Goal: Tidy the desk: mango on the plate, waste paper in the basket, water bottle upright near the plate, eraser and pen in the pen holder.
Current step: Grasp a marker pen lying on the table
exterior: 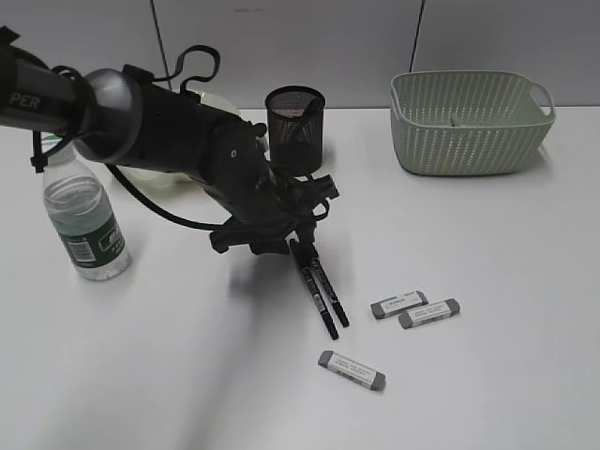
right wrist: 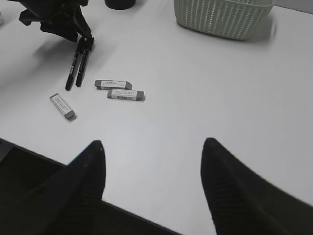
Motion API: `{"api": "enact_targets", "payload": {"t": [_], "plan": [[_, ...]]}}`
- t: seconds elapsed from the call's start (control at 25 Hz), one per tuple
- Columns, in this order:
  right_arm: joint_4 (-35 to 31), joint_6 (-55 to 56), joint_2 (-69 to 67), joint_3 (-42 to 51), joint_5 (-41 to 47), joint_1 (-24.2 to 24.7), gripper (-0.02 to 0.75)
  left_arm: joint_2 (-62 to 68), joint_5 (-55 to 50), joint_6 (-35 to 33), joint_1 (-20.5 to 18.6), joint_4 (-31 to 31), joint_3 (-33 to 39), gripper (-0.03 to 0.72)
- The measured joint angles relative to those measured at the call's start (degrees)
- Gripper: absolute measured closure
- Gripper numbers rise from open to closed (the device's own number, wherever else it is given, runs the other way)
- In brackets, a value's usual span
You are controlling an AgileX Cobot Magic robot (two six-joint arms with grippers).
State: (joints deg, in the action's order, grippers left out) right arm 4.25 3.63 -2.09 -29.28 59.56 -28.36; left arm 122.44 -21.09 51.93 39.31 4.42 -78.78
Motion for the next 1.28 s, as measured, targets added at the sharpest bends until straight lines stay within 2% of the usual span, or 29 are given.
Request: {"api": "enact_targets", "payload": {"t": [0.48, 0.68, 0.8, 1.04, 1.28], "plan": [[0.0, 0.1, 0.0, 0.0, 0.0, 0.0, 0.248, 1.9, 2.3, 0.0, 0.1, 3.7, -0.1, 0.405], [0.0, 0.1, 0.0, 0.0, 0.0, 0.0, 0.249, 2.1, 5.8, 0.0, 1.5, 4.3, -0.3, 0.405], [0.0, 0.1, 0.0, 0.0, 0.0, 0.0, 0.249, 2.1, 2.9, 0.0, 1.8, 3.3, -0.6, 0.405], [0.0, 0.1, 0.0, 0.0, 0.0, 0.0, 0.249, 1.2, -3.1, 0.0, 1.6, -3.1, -0.7, 0.405], [0.0, 0.1, 0.0, 0.0, 0.0, 0.0, 0.249, 1.1, -2.1, 0.0, 1.6, -3.5, -1.0, 0.405]]}}
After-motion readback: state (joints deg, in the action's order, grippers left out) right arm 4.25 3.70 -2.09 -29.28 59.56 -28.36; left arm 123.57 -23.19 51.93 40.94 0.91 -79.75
